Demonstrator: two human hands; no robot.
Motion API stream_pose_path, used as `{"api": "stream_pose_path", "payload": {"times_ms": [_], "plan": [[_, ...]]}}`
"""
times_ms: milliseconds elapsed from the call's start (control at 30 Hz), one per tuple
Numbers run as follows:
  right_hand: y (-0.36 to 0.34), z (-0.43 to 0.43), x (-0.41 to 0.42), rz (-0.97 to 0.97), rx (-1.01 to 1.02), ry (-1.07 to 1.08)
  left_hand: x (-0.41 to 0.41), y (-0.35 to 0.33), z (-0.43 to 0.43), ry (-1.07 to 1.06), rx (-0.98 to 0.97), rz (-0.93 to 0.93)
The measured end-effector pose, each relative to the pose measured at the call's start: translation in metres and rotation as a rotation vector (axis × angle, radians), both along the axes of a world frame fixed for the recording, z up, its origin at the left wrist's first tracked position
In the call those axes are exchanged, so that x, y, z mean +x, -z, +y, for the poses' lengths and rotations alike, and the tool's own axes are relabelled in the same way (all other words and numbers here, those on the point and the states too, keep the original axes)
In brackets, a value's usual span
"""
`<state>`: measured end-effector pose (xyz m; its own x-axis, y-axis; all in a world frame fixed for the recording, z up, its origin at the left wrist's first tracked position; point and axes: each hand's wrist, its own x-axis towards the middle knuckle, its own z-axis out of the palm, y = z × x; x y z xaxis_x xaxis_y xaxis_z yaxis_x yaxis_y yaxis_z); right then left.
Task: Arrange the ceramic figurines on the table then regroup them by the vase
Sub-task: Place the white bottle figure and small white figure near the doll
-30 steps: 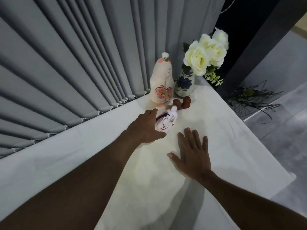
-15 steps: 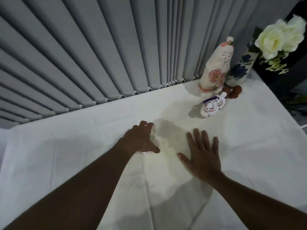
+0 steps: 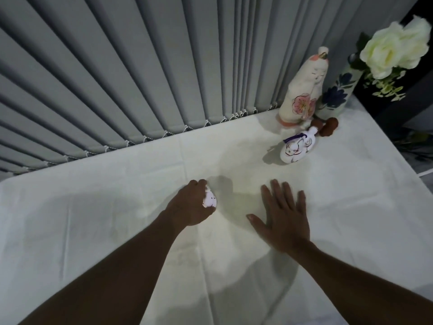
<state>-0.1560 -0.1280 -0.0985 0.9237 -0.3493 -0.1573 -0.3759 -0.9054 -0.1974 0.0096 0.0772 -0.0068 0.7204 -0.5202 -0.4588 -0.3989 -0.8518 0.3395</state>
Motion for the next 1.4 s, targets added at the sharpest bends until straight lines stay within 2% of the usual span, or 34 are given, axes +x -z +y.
{"api": "stream_pose_path", "payload": {"times_ms": [100,267,800,1167,1400], "plan": [[-0.001,-0.012,0.000,-0.024,0.027,0.103,0.008,0.000,-0.021,-0.075,-0.022,0.011],[-0.003,-0.060,0.006,-0.009,0.013,0.273,0.018,-0.001,-0.069,-0.083,-0.036,-0.007],[0.002,-0.081,0.014,0.015,0.029,0.243,0.064,0.017,-0.207,-0.086,-0.161,-0.102],[0.005,-0.084,0.011,0.015,-0.002,0.237,0.073,0.034,-0.214,-0.064,-0.169,-0.112],[0.004,-0.089,0.013,0.037,0.026,0.262,0.077,0.022,-0.206,-0.017,-0.153,0.029]]}}
